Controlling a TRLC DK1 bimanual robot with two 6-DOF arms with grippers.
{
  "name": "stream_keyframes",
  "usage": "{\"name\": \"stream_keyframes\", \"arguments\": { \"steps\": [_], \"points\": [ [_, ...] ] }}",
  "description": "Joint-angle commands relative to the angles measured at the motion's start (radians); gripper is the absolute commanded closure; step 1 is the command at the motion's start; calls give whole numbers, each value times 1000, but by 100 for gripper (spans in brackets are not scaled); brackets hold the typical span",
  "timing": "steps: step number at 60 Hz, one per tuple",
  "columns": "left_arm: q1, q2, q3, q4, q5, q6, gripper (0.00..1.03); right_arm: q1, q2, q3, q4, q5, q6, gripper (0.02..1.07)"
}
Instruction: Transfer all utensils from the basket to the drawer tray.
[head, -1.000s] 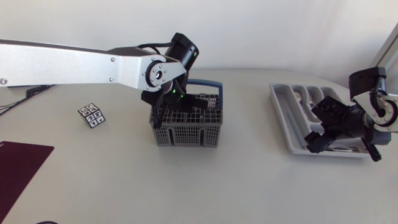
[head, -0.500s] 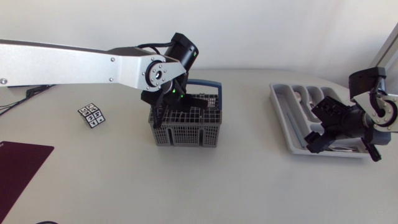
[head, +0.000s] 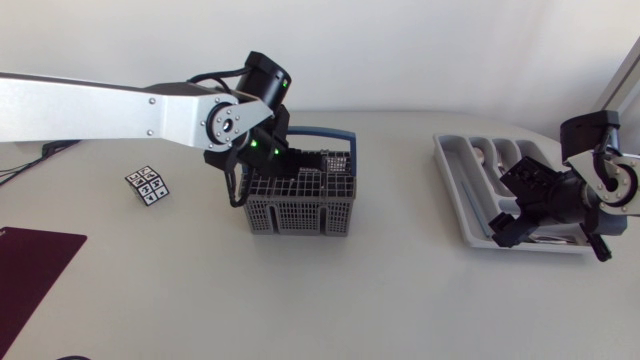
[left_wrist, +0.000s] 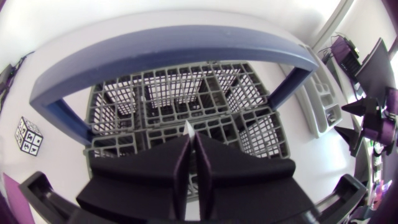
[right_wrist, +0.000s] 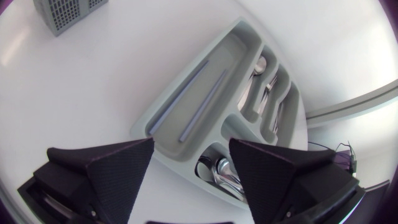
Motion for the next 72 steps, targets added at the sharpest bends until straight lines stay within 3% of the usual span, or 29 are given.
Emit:
{"name": "stream_keyframes", "arguments": {
  "steps": [1, 15, 26, 43, 61, 72],
  "points": [
    [23, -58, -70, 38, 44, -24, 100, -3, 15, -32, 10, 8, 7, 20],
    [59, -151, -164, 147, 182, -26, 100, -3, 9, -30, 10, 10, 7, 20],
    [85, -197, -192, 165, 262, -29, 100, -1, -1, -27, 7, 13, 5, 20],
    [154, -253, -248, 233, 450, -73, 100, 2, -14, -32, 4, 16, 5, 20],
    [122, -397, -304, 295, 446, -26, 100, 8, -30, -32, -6, 16, 5, 20],
    [63, -454, -291, 251, 368, 86, 100, 12, -48, -30, -21, 16, 1, 20]
  ]
}}
